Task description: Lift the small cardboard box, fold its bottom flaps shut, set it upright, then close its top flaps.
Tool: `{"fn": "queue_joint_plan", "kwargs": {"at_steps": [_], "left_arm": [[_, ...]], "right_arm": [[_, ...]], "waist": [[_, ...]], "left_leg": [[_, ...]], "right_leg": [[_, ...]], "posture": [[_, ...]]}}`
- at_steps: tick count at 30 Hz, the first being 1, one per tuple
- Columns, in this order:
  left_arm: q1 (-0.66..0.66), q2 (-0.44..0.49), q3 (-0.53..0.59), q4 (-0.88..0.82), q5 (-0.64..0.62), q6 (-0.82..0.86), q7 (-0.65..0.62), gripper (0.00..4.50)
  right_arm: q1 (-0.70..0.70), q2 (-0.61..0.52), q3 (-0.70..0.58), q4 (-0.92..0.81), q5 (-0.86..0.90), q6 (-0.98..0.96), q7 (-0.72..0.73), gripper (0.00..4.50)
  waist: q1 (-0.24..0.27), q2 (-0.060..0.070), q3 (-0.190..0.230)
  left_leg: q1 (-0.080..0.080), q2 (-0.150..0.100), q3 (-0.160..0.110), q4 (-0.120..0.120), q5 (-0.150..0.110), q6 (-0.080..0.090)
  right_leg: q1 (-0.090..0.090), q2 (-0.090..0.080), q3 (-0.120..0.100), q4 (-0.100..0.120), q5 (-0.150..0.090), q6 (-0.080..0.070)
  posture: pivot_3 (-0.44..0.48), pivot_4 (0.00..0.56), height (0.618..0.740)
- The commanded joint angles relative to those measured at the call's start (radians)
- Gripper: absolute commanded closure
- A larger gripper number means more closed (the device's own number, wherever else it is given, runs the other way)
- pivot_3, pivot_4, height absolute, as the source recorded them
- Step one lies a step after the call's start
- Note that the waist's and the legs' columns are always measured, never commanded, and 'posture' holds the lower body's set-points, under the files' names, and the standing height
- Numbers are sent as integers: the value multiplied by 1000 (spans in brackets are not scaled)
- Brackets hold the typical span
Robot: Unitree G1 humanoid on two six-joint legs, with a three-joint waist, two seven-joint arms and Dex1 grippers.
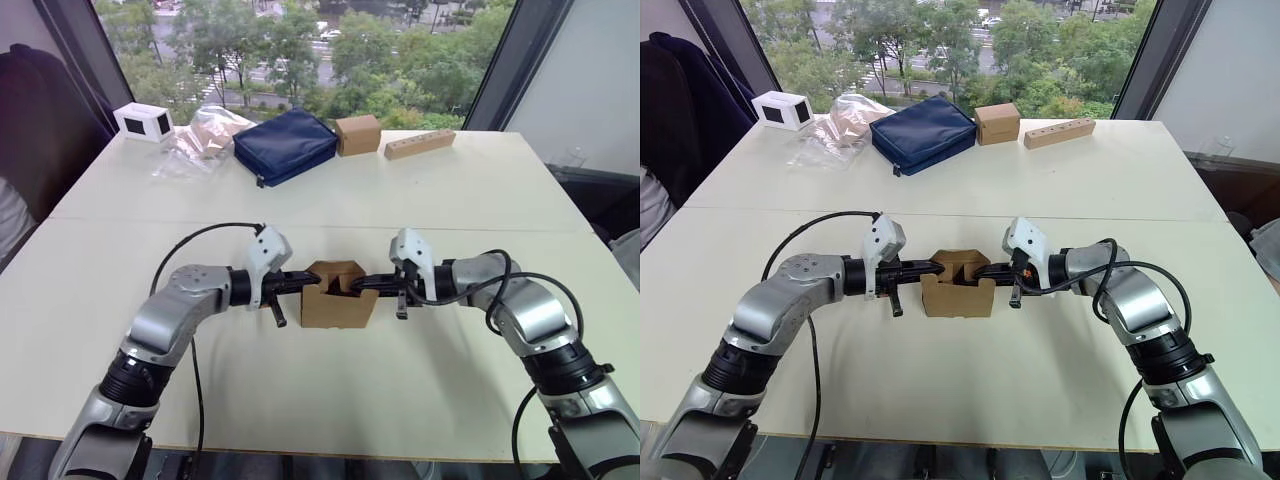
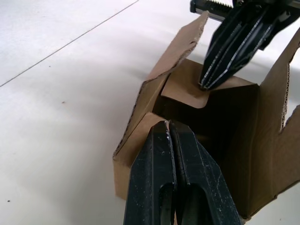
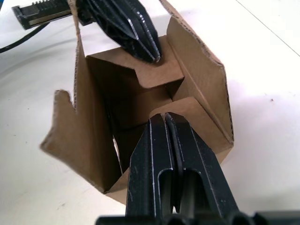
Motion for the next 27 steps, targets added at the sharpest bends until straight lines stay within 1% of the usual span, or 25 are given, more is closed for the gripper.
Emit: {"fn": "queue_joint_plan", "kwargs": {"at_steps": [1, 4, 5, 6, 9, 13, 16, 18, 21, 23, 27], "left_arm": [[-80, 55, 110, 12, -106, 43, -87, 4459], [-137, 117, 135, 68, -142, 63, -168, 4459], [-163, 133, 130, 113, -128, 48, -193, 4459], [-196, 147, 116, 187, -94, 4, -221, 4459], [-293, 141, 71, 426, 8, -141, -280, 4459], [-451, 50, 41, 806, 115, -331, -316, 4459], [-530, -9, 14, 1019, 189, -448, -351, 4459], [-562, -29, 17, 1099, 211, -489, -368, 4459], [-614, -91, 5, 1220, 260, -553, -378, 4459], [-625, -122, 0, 1266, 287, -587, -389, 4459], [-620, -170, -1, 1308, 320, -610, -437, 4459]], "right_arm": [[-30, -26, -101, -69, 75, 47, 7, 4500], [-48, -52, -165, -141, 148, 108, 14, 4500], [-52, -62, -188, -163, 168, 128, 7, 4500], [-58, -74, -218, -188, 192, 150, -3, 4500], [-70, -97, -285, -247, 248, 205, -40, 4500], [-14, -140, -318, -403, 335, 291, -71, 4500], [40, -153, -309, -511, 388, 337, -100, 4500], [55, -156, -309, -537, 406, 348, -118, 4500], [89, -125, -250, -598, 404, 364, -183, 4500], [97, -114, -219, -613, 393, 362, -210, 4500], [105, -125, -130, -604, 295, 312, -239, 4500]], "waist": [[0, 0, 0], [-2, 0, 0], [-3, 0, 0], [-2, 0, 0], [3, 0, 0], [13, 0, 1], [8, -1, 1], [4, -1, 1], [2, -3, 2], [1, -3, 2], [0, -3, 2]], "left_leg": [[-1, 0, 0, 0, 0, 0], [-2, 0, 0, 0, 0, 0], [-2, 0, 0, 0, 0, 0], [-2, 0, 0, 0, 0, 0], [-1, 0, 0, 0, 0, 0], [-3, -1, -1, 0, 0, 0], [-6, -2, -1, 1, -1, 1], [-6, -2, 0, 1, -1, 2], [-6, -1, 0, 1, -1, 1], [-5, -1, -1, 1, 0, 1], [-6, -1, 0, 1, -1, 1]], "right_leg": [[-1, 0, 0, 0, 0, 0], [-2, 0, 0, 0, 0, 0], [-2, 0, 0, 0, 0, 0], [-2, 0, 0, 0, 0, 0], [-2, 0, -1, 0, 0, 0], [-2, 0, -2, -1, 0, 0], [-4, -1, -2, -1, 0, 0], [-5, -1, -2, -1, 0, 0], [-5, 0, -2, 0, 0, 0], [-5, 0, -2, 0, 0, 0], [-5, 0, -2, 0, 0, 0]], "posture": [[0, 150, 740], [0, 150, 740], [0, 150, 740], [0, 150, 740], [0, 150, 740], [0, 150, 740], [0, 150, 740], [0, 150, 740], [0, 150, 740], [0, 150, 740], [0, 150, 740]]}}
